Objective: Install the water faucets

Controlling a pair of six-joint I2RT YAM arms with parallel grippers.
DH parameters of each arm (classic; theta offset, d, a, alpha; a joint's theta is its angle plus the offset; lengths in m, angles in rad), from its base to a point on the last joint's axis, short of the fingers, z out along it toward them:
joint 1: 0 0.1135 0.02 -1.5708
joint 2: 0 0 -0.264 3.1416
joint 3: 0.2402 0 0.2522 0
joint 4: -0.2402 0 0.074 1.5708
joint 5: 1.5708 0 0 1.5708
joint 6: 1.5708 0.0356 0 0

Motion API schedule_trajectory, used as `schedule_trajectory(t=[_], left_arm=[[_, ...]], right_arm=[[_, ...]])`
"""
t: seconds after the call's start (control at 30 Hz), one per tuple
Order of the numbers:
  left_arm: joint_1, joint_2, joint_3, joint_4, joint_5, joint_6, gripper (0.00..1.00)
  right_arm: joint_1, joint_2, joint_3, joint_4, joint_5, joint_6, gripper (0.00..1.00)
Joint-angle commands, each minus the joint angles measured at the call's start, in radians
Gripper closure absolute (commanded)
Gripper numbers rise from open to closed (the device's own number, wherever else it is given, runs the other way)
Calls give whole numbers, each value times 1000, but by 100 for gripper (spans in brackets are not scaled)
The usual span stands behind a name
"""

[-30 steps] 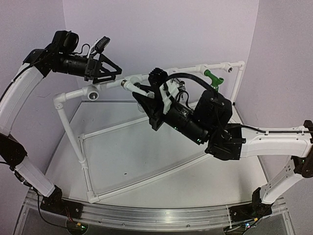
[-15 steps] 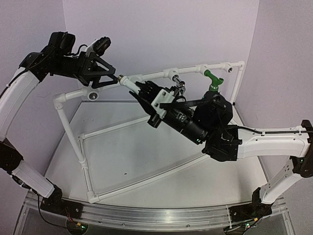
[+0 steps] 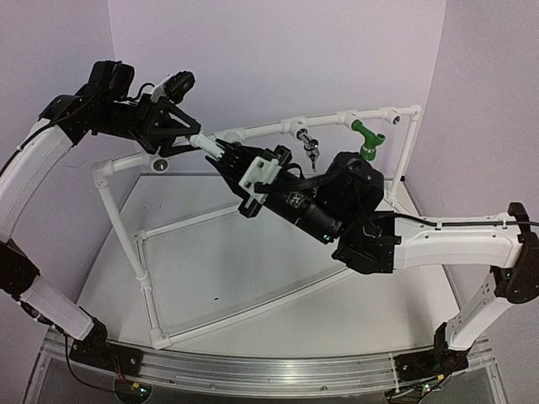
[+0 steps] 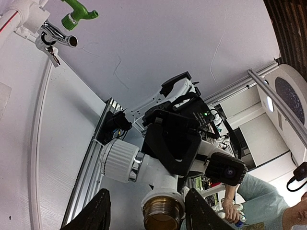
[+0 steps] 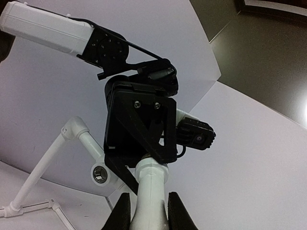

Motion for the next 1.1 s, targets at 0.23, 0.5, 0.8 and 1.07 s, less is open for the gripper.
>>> schedule_trajectory(t=[0.23, 0.5, 0.8, 1.07], left_arm=[[-3, -62, -51, 103, 99, -11, 54], [-3, -68, -86, 132, 151, -23, 67], [-3, -75, -104, 197, 175, -64, 100], [-3, -100, -154, 328, 213, -140, 100]], right_arm=[[1, 54, 90, 101, -37, -11, 100], [1, 64, 100, 107, -15, -2, 100], [1, 29, 47, 112, -7, -9, 66], [-2, 10, 15, 111, 25, -30, 57]])
